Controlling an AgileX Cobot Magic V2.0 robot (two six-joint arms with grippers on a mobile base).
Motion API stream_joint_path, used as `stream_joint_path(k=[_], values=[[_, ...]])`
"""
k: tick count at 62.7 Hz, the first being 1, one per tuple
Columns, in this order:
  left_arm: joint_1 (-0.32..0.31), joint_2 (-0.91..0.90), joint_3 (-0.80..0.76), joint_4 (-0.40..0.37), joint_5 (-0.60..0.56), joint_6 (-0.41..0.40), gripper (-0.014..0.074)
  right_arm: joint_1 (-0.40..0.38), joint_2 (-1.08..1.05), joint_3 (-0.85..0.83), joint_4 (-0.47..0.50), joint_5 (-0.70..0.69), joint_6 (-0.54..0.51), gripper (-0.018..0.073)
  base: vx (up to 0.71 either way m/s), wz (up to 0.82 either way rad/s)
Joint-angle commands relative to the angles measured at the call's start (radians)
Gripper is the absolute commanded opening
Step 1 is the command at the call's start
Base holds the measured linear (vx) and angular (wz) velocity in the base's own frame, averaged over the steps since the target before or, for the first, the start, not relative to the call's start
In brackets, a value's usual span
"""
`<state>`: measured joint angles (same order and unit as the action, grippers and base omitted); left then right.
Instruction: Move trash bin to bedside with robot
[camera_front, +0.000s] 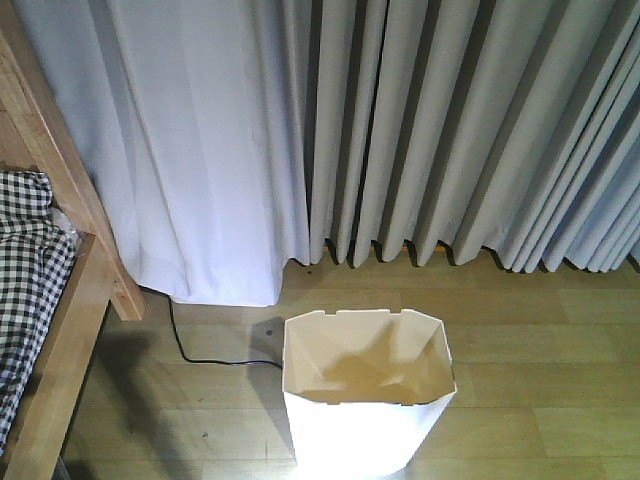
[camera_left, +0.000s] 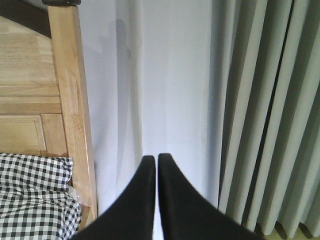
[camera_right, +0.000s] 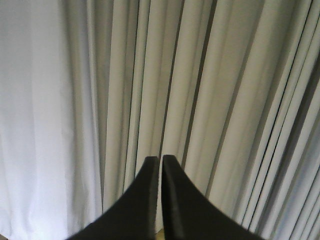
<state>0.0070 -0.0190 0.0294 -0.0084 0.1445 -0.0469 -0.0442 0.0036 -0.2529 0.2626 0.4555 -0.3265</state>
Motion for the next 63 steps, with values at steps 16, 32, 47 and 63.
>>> stream_joint_path(k=[16,32,47,63], values=[[-0.003,-0.01,0.028,-0.008,-0.071,-0.009,-0.0006,-0.001,0.015,-0.026,0.006,-0.077,-0.001,-0.0011,0.0,0.0],[-0.003,-0.01,0.028,-0.008,-0.071,-0.009,-0.0006,-0.001,0.015,-0.026,0.006,-0.077,-0.001,-0.0011,0.0,0.0],[-0.003,-0.01,0.028,-0.008,-0.071,-0.009,-0.0006,-0.001,0.015,0.002,-0.009,-0.123,0.04,-0.0011,0.0,0.0],[-0.003,-0.01,0.028,-0.008,-0.071,-0.009,-0.0006,-0.001,-0.027,0.252,-0.263,-0.418,0.266,-0.0011,0.0,0.0]])
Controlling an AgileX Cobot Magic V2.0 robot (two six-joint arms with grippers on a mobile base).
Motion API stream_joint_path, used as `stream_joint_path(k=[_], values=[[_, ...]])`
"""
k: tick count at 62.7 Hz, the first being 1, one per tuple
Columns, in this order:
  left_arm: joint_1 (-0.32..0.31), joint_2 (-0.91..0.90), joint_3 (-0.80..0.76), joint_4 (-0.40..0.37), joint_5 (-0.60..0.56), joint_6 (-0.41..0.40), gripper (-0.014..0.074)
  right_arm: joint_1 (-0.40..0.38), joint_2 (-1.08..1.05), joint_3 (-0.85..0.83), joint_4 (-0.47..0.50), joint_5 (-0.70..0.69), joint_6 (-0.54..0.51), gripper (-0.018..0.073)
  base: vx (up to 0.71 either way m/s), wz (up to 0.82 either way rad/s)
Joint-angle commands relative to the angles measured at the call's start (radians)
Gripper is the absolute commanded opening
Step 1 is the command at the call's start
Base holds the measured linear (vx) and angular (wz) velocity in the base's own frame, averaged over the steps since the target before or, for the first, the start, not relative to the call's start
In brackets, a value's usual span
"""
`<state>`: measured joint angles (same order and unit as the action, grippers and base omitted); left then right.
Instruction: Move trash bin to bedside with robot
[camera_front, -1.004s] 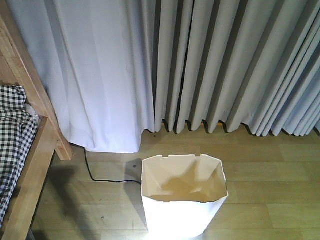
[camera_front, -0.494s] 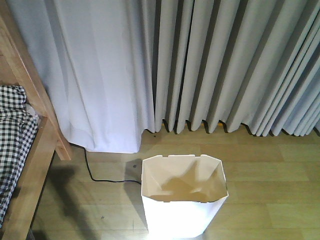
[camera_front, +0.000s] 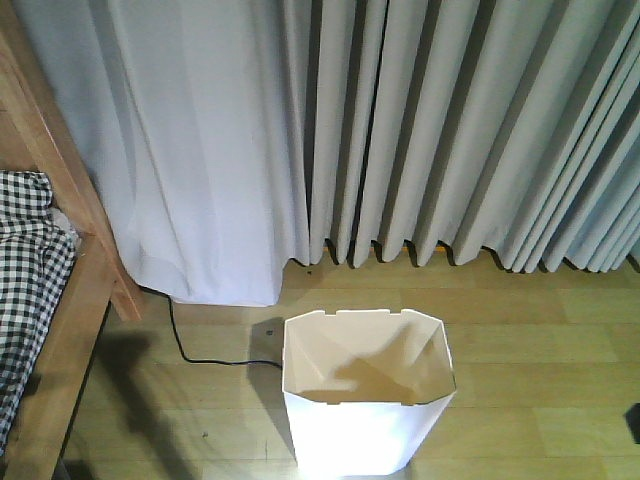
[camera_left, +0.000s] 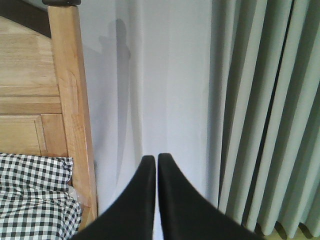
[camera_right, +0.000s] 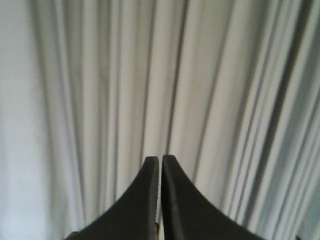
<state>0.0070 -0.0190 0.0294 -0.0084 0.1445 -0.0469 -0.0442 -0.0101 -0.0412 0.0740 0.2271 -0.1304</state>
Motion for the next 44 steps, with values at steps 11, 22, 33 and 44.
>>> stream_joint_path(k=[11,22,33,44], values=[[-0.003,-0.01,0.028,-0.008,-0.071,-0.009,-0.0006,-0.001,-0.014,0.087,-0.079,-0.233,0.102,-0.0011,0.0,0.0],[-0.003,-0.01,0.028,-0.008,-0.071,-0.009,-0.0006,-0.001,-0.014,0.087,-0.08,-0.235,0.122,-0.0011,0.0,0.0],[-0.003,-0.01,0.028,-0.008,-0.071,-0.009,-0.0006,-0.001,-0.014,0.087,-0.164,-0.235,0.196,-0.0011,0.0,0.0],[-0.003,-0.01,0.028,-0.008,-0.071,-0.009,-0.0006,-0.001,-0.014,0.087,-0.174,-0.235,0.215,-0.0011,0.0,0.0]])
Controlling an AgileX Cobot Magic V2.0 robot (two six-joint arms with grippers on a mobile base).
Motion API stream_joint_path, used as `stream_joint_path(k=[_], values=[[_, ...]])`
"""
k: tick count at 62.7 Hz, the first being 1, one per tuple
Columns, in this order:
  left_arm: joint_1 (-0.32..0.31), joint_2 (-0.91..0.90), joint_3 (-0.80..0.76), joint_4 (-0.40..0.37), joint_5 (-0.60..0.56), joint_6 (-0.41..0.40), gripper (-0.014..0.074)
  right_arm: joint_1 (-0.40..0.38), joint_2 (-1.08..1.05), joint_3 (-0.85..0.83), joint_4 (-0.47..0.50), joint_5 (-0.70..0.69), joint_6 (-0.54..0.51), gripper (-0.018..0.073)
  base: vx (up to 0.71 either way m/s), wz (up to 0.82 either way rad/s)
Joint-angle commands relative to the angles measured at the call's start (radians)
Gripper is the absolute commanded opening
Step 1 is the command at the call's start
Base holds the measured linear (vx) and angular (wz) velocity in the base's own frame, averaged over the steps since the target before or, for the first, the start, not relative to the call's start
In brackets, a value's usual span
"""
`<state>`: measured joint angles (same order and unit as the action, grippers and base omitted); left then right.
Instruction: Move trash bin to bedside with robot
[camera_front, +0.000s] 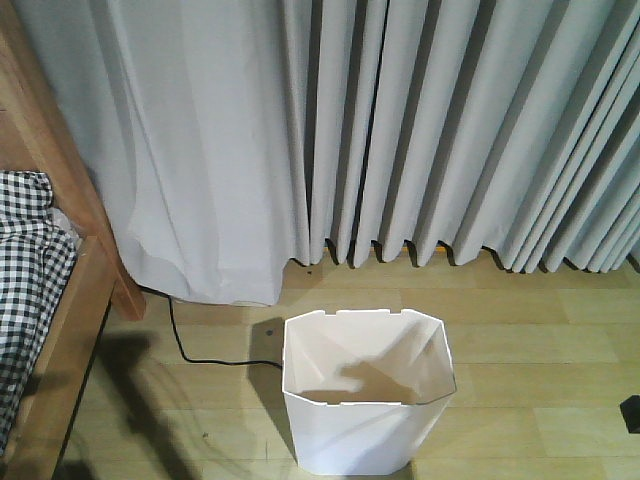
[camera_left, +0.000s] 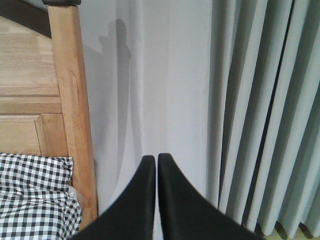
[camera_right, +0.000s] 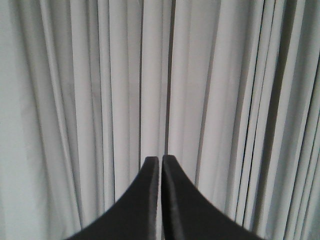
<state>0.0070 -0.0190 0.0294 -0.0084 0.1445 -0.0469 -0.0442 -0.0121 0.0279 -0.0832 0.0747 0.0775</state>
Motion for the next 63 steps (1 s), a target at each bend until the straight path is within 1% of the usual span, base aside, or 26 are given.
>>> stream_joint_path(k=[1,63], values=[[-0.003,-0.01,0.028,-0.008,-0.071,-0.009,-0.0006,-0.001,-0.012,0.018,-0.016,-0.083,0.007,-0.0011,0.0,0.0],[-0.003,-0.01,0.028,-0.008,-0.071,-0.009,-0.0006,-0.001,-0.012,0.018,-0.016,-0.083,0.007,-0.0011,0.0,0.0]])
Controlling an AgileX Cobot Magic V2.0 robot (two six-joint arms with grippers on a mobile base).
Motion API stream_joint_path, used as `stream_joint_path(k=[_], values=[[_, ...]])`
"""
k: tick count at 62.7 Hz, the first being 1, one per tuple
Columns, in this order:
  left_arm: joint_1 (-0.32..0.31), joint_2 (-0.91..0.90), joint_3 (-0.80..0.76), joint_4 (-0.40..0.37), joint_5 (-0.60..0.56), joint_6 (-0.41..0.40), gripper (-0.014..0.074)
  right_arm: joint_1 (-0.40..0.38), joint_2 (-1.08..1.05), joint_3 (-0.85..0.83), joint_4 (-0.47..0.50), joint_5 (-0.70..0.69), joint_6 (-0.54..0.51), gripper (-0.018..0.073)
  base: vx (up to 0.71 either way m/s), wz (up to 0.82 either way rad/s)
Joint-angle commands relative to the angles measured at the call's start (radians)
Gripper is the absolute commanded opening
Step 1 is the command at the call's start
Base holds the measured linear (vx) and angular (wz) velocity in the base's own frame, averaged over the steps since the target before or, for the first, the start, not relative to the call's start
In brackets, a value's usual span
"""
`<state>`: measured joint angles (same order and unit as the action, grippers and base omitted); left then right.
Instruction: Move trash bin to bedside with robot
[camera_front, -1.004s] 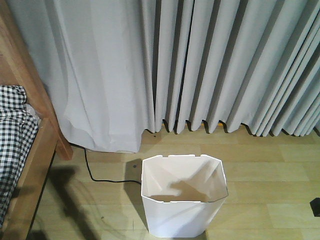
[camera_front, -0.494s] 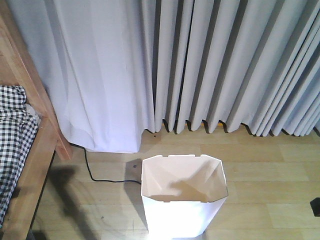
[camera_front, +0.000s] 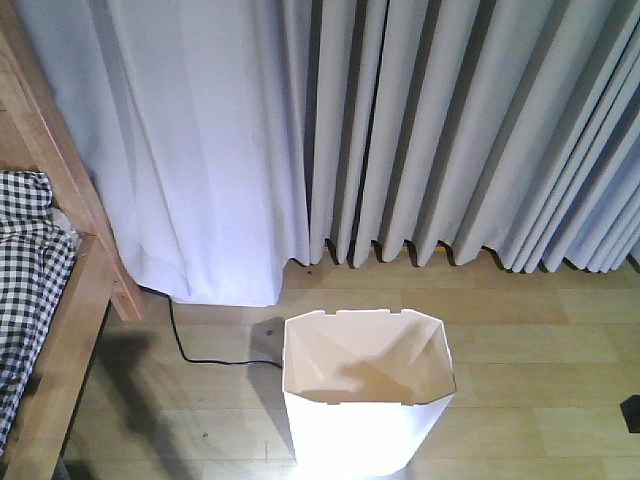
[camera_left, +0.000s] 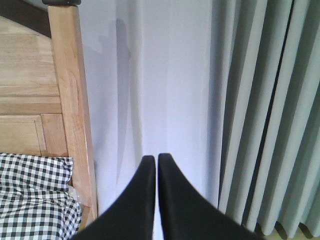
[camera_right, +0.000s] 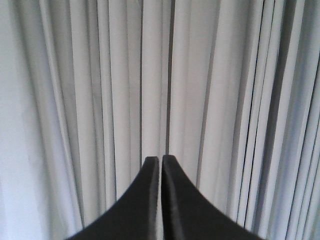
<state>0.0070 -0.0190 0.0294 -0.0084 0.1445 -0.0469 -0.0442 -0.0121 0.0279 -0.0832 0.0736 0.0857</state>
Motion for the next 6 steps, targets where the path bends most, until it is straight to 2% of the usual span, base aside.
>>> stream_joint_path(k=[1,6], values=[[-0.003,-0.01,0.028,-0.008,-0.071,-0.009,-0.0006,-0.001,-0.012,0.018,-0.016,-0.082,-0.002,-0.0011,0.0,0.0],[-0.003,-0.01,0.028,-0.008,-0.071,-0.009,-0.0006,-0.001,-0.012,0.018,-0.016,-0.082,-0.002,-0.0011,0.0,0.0]])
